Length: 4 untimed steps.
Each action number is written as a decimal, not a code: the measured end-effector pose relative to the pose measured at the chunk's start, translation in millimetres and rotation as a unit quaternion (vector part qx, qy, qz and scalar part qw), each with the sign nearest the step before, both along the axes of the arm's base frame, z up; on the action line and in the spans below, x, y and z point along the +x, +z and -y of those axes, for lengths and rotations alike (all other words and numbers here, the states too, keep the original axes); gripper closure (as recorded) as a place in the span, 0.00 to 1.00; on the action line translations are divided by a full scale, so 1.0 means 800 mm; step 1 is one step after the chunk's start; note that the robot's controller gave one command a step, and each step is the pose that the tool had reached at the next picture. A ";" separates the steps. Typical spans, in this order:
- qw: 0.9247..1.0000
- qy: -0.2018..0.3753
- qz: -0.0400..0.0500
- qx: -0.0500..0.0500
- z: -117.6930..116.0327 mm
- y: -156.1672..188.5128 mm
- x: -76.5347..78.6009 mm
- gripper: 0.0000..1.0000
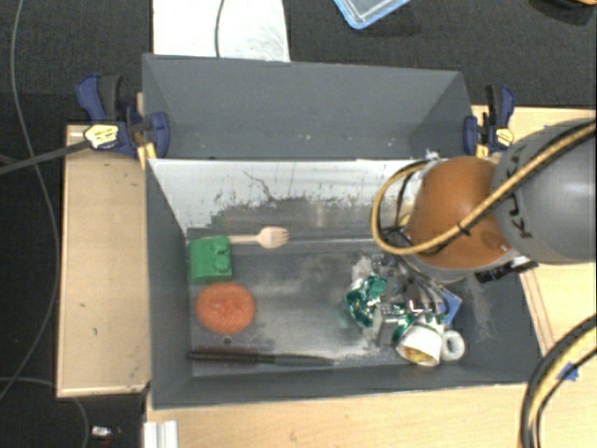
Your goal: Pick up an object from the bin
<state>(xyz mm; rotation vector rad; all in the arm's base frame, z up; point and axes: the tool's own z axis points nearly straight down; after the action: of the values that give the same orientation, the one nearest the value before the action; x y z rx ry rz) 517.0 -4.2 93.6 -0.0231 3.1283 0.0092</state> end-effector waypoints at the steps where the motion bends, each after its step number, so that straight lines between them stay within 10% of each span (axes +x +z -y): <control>1: 0.998 0.070 0.000 -0.001 0.006 -0.021 0.005 0.00; 2: 0.992 0.129 -0.002 0.004 0.072 -0.027 0.023 0.00; 4: 0.989 0.146 0.002 0.006 0.064 -0.012 0.021 0.00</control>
Offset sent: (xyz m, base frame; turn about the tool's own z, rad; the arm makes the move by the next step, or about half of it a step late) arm 0.0267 -0.0949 -0.0236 -0.2997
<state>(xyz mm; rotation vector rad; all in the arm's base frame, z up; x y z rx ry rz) 534.0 -55.7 83.7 -0.4799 3.0883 0.0311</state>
